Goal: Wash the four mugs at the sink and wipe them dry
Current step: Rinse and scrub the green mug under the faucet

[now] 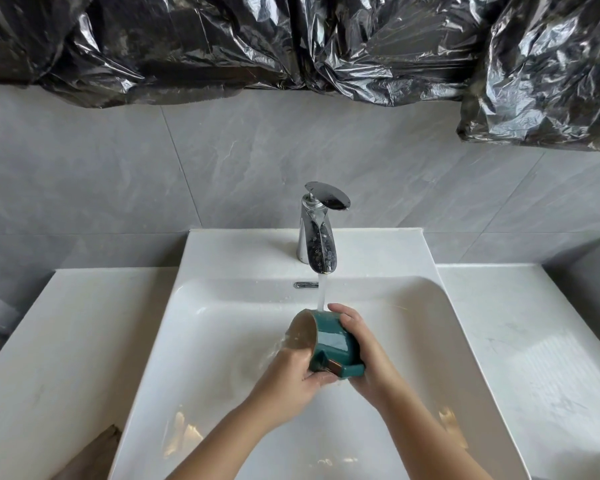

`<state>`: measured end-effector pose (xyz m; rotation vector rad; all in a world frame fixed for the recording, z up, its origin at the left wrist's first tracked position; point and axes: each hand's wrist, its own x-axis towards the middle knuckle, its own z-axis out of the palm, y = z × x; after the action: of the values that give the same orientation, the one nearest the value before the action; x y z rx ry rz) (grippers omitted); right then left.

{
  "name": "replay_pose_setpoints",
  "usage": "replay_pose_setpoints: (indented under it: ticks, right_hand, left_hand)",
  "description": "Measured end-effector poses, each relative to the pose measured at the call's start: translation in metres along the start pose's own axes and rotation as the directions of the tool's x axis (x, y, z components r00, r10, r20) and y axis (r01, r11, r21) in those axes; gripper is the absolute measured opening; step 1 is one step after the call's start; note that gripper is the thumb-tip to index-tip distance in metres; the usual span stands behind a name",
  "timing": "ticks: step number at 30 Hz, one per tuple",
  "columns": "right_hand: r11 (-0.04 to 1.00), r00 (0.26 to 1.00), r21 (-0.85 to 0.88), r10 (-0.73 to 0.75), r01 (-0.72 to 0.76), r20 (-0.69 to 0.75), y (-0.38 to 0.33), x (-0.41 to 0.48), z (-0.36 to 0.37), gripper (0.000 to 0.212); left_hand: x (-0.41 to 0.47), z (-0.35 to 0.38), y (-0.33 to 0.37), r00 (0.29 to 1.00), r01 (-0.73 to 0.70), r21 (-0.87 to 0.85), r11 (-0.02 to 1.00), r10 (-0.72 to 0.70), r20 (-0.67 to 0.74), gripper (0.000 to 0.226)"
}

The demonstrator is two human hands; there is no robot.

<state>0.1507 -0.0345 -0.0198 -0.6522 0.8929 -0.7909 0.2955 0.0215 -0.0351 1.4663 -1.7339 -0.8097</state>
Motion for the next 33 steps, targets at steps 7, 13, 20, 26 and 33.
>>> replay_pose_setpoints:
  ticks: [7,13,20,26,33]
  right_hand:
    - [1.0,1.0,0.0,-0.03,0.03,-0.005,0.004,0.005,0.005,0.036]
    - [0.998,0.995,0.017,0.068,-0.067,-0.072,0.002,0.007,0.013,0.03]
    - [0.949,0.959,-0.21,-0.263,0.236,-0.109,0.021,0.007,0.012,0.033]
    - [0.997,0.975,-0.069,0.031,-0.048,-0.222,0.002,0.011,0.024,0.03]
    - [0.999,0.988,-0.02,-0.029,0.026,-0.153,0.009,0.012,0.023,0.046]
  left_hand:
    - [-0.004,-0.007,0.001,0.991,0.135,-0.219,0.966,-0.132,0.028,0.036]
    - [-0.009,-0.01,0.002,0.988,0.14,-0.057,0.988,-0.144,-0.06,0.023]
    - [-0.003,-0.004,0.013,0.949,0.206,-0.35,0.914,-0.274,-0.157,0.029]
    - [0.005,-0.009,0.021,0.949,0.197,-0.383,0.902,-0.274,-0.158,0.029]
    - [0.014,-0.007,0.02,0.943,0.182,-0.349,0.919,-0.264,-0.204,0.043]
